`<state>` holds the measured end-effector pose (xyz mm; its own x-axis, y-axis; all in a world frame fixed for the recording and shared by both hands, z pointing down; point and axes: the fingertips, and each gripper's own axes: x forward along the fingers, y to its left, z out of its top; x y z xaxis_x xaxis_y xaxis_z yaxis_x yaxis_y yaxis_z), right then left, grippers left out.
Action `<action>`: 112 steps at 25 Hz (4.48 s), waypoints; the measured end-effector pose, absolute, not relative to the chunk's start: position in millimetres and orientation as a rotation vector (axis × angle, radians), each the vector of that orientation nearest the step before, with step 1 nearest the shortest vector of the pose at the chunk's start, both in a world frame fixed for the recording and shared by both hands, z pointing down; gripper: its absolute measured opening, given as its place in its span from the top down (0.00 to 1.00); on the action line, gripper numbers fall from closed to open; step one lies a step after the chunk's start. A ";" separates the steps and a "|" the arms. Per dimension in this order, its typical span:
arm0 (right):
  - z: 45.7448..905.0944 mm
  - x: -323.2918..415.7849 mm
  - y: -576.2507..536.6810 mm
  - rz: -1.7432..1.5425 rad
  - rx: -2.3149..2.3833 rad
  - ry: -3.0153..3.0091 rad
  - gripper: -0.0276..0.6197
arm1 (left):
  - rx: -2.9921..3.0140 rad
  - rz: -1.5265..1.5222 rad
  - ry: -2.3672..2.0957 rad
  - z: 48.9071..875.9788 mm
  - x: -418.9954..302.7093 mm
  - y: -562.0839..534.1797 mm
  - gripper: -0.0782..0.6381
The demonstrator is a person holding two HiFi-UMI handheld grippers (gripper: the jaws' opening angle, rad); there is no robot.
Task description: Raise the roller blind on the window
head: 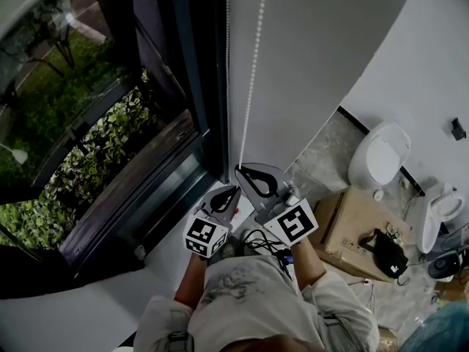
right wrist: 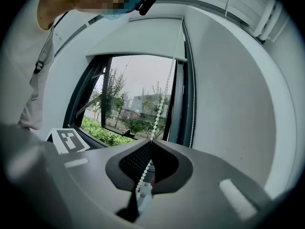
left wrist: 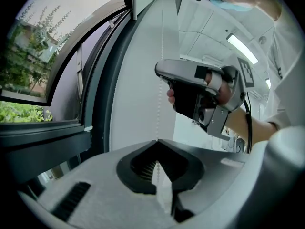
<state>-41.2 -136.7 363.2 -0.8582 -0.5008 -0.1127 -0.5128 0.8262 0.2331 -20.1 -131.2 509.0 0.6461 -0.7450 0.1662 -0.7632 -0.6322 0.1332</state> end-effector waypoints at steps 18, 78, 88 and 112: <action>394.7 -38.2 -131.1 0.386 -0.837 3.025 0.94 | 2.640 0.200 -1.224 536.4 -19.7 -118.3 0.87; 408.7 -43.2 -120.9 0.383 -0.813 3.064 0.94 | 2.987 -0.237 -1.446 263.3 -24.3 -141.4 0.88; 455.8 -41.0 -125.4 0.250 -0.831 3.126 0.94 | 2.928 -0.123 -1.392 312.2 -25.4 -148.1 0.88; 517.6 -39.2 -116.4 0.012 -0.859 3.203 0.94 | 2.850 -0.026 -1.301 374.3 -25.1 -139.2 0.88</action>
<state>-39.2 -116.4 517.6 -0.8515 -0.4974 0.1658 -0.4961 0.8667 0.0521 -25.1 -139.2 374.3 0.6550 -0.7555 -0.0119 -0.7554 -0.6551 0.0146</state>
